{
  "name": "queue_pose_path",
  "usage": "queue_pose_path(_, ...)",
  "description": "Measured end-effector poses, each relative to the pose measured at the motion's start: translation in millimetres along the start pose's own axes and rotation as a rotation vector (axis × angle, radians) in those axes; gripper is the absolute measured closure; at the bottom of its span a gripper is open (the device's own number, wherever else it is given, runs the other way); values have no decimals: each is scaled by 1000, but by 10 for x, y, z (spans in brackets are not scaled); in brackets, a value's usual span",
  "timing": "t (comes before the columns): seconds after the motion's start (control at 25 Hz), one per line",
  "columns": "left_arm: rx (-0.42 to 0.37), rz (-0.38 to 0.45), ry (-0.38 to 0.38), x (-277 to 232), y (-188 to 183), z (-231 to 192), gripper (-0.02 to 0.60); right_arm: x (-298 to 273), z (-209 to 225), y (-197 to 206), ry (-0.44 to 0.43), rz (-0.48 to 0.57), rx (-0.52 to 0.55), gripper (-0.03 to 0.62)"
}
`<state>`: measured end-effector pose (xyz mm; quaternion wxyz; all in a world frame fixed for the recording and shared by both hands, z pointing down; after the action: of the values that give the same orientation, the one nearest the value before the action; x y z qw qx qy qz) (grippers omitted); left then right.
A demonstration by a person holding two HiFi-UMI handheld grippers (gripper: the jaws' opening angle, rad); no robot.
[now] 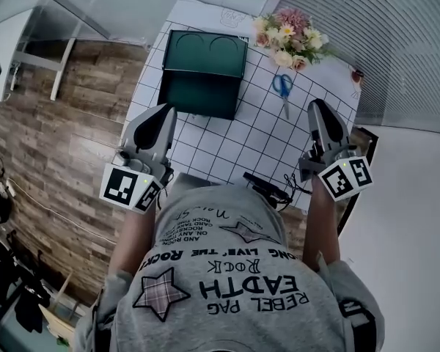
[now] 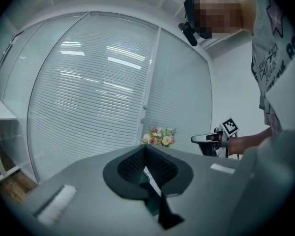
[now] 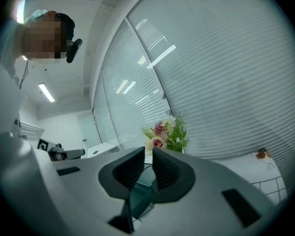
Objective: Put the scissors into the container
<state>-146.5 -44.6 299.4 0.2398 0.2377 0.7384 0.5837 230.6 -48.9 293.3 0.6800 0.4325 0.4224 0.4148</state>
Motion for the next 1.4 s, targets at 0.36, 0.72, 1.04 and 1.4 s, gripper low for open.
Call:
queue_pose_path(0.36, 27, -19, -6, -155, 137, 45, 572, -207, 331, 265, 19, -83, 13, 576)
queue_pose_path(0.72, 74, -40, -30, -239, 298, 69, 572, -437, 483, 450, 0, -178, 43, 576)
queue_pose_path(1.04, 94, -60, -50, -365, 404, 63, 572, -669, 637, 699, -29, -237, 55, 576)
queue_pose_path(1.4, 100, -83, -50, -501, 471, 93, 572, -873, 769, 1005, -40, -350, 99, 574)
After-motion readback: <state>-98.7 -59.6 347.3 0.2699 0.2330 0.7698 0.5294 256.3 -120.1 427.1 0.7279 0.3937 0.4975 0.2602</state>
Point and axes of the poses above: the fingertips, and each gripper's own axes: x backward along the fingers, z to its right, y out of its underside, the point moved 9 cm from there along x, backward along the fingers, and after that the axes turned 12 degrees about y, right-handed, at the moved point
